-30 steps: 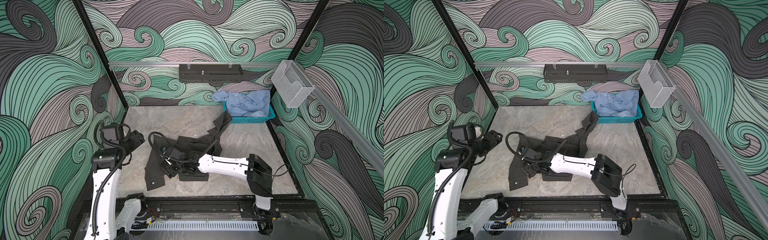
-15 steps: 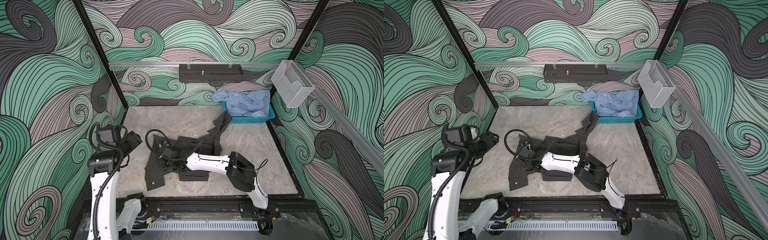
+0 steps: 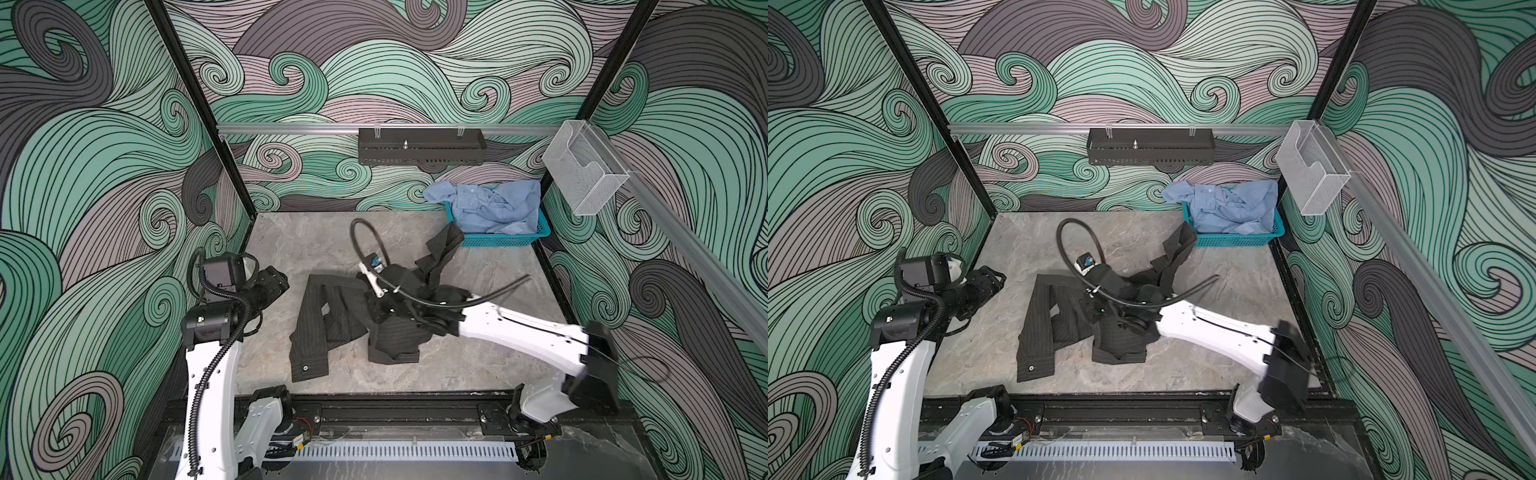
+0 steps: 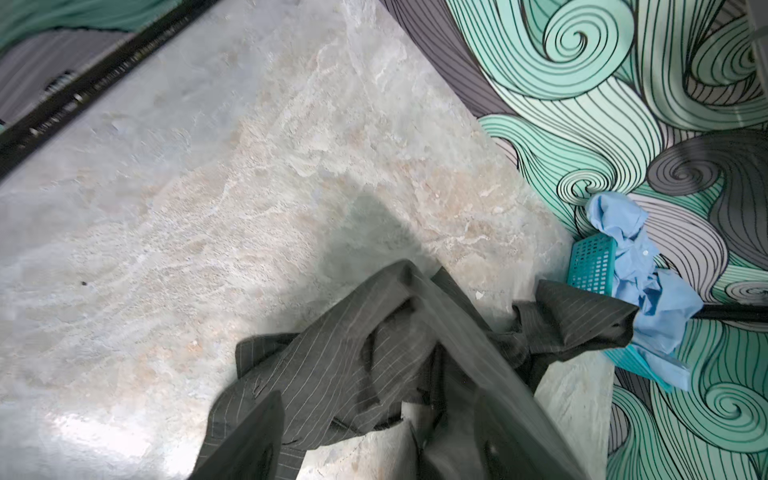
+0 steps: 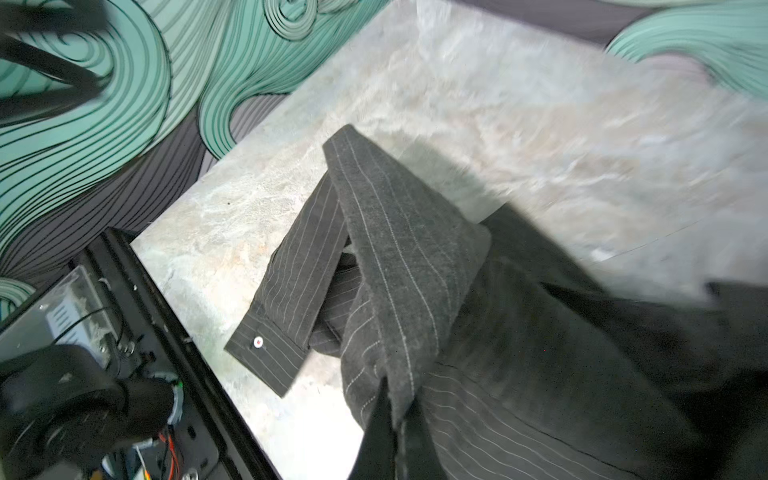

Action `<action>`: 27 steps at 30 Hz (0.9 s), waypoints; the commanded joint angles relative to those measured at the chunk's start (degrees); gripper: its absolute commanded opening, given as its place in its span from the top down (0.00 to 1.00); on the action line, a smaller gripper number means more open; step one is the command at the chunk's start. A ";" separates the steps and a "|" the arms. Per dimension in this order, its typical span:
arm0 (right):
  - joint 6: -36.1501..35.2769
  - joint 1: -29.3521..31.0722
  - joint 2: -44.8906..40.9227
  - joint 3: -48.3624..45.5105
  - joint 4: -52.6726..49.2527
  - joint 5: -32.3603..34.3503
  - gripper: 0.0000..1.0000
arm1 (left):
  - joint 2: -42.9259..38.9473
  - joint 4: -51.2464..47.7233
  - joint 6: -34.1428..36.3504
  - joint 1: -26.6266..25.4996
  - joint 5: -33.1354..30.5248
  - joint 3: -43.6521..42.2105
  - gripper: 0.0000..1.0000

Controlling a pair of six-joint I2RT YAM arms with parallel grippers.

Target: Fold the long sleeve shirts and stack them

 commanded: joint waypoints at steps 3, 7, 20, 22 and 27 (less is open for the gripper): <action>-15.68 -3.39 -16.40 -5.37 -13.25 0.37 1.00 | 1.61 1.94 1.06 0.37 7.67 -3.72 0.26; -18.74 -7.28 -25.90 -7.88 -17.63 7.06 1.00 | 3.56 1.86 1.41 -0.60 11.19 -6.41 0.27; -23.18 -15.70 -43.29 -20.80 -18.67 20.54 1.00 | 11.58 8.02 -3.55 -15.99 13.50 -21.07 0.28; -23.03 -15.78 -44.48 -21.74 -18.66 20.48 1.00 | 12.27 9.84 -5.64 -18.05 12.21 -22.10 0.26; -23.47 -15.80 -46.19 -22.17 -18.69 20.17 1.00 | 12.02 12.27 -9.47 -18.78 8.56 -24.26 0.23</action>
